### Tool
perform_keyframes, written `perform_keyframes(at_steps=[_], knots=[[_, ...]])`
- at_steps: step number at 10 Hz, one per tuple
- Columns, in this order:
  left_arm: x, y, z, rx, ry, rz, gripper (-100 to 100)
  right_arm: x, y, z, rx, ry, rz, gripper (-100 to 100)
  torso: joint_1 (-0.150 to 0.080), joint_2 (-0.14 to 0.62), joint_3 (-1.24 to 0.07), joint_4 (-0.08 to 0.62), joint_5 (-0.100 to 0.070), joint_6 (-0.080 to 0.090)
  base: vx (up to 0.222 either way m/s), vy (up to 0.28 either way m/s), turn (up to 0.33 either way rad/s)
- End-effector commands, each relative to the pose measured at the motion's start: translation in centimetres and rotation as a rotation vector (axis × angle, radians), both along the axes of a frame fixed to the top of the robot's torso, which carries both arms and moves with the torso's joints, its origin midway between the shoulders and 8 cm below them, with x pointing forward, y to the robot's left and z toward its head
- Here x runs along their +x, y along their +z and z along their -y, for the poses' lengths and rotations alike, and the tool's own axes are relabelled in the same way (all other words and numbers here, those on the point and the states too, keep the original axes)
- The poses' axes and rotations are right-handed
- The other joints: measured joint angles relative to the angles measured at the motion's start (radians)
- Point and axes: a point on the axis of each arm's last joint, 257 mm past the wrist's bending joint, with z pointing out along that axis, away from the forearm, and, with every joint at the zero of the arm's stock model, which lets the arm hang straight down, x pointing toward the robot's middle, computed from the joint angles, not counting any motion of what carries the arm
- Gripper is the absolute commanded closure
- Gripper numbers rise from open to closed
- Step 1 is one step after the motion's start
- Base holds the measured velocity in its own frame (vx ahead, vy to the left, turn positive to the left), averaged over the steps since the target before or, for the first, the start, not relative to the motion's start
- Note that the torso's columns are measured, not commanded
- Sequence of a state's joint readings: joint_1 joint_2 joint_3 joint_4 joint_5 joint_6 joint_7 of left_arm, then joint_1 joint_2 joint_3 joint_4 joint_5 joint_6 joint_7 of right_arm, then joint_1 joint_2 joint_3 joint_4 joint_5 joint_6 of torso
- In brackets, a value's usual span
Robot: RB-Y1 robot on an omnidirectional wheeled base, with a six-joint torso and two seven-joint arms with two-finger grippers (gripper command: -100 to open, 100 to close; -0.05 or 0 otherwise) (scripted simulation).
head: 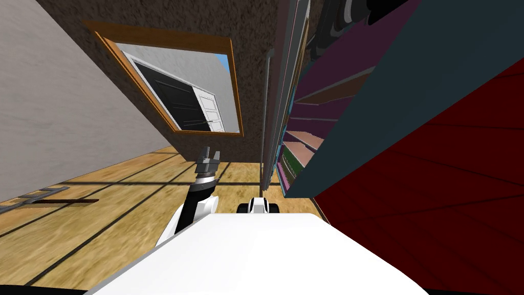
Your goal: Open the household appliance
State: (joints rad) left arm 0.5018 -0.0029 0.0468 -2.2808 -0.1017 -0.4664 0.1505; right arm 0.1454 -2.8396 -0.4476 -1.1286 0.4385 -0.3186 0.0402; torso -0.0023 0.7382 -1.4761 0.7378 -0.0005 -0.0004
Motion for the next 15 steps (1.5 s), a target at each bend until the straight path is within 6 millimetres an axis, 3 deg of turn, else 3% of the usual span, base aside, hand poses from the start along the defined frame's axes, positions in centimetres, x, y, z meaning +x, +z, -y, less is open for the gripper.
perform_keyframes(at_steps=[1, 6, 7, 10, 15], knots=[[0.0, 0.0, 0.0, 0.0, 0.0, 0.0, 0, 0.4, 0.2, 1.3, -0.002, -0.04, 0.003, 100, 0.0, 0.0, 0.0, 0.0, 0.0, 0.001, 0.081, 0.293, -0.181], [0.0, 0.0, 0.0, 0.0, 0.0, 0.0, 0, 0.6, 0.5, 2.4, -0.005, -0.073, 0.006, 100, 0.001, 0.0, 0.0, 0.0, 0.001, 0.0, 0.045, 0.238, -0.069], [0.0, 0.0, 0.0, 0.0, 0.0, 0.0, 0, 0.6, 0.6, 3.0, -0.006, -0.089, 0.006, -100, -0.008, 0.002, 0.001, 0.001, -0.003, 0.001, 0.073, 0.125, -0.082], [0.0, 0.0, 0.0, 0.0, 0.0, 0.0, 0, 0.7, 0.9, 4.2, -0.008, -0.122, 0.007, -100, 0.007, -0.003, -0.002, -0.001, 0.002, 0.0, 0.111, 0.214, -0.088], [0.0, 0.0, 0.0, 0.0, 0.0, 0.0, 0, 0.6, 1.5, 6.5, -0.01, -0.179, 0.011, -100, 0.001, 0.001, 0.001, 0.001, 0.0, 0.001, 0.102, 0.21, -0.083]])
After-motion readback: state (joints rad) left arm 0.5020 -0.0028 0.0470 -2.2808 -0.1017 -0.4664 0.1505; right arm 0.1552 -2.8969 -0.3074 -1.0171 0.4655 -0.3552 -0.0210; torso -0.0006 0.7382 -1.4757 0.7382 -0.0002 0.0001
